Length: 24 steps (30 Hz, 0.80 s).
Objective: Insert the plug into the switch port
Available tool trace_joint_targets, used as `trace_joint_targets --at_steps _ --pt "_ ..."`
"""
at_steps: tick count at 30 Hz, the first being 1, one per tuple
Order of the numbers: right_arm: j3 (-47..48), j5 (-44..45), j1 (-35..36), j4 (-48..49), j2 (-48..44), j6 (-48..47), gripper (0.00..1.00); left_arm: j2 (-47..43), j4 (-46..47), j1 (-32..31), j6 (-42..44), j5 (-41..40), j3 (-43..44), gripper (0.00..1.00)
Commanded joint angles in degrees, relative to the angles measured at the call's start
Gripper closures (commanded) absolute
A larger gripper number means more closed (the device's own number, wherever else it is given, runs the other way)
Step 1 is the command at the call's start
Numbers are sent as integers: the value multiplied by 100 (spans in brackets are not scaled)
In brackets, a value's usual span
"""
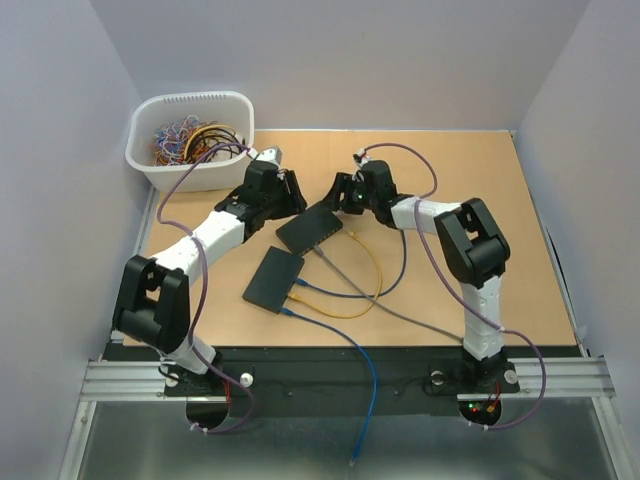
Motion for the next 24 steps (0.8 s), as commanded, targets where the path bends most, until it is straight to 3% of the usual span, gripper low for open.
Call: trace_joint_targets --at_steps 1,4,5,6,16,24 --pt "419 336 53 -402 -772 -687 28 -800 167 3 208 -249 -78 34" --pt "227 266 62 -421 -1370 -846 18 -1117 202 12 287 -302 -130 34" --pt "44 152 62 -412 -1737 -882 5 -1336 193 4 314 -302 -192 34" --pt "-45 90 79 -412 -1915 -960 0 -1451 202 3 323 -294 -218 34" --pt "-1600 -534 676 -579 -4252 -1357 0 -2691 817 3 463 -548 -807 34" --pt "-3576 -1061 1213 -623 -6228 -971 0 -3525 808 21 674 -1014 -1290 33"
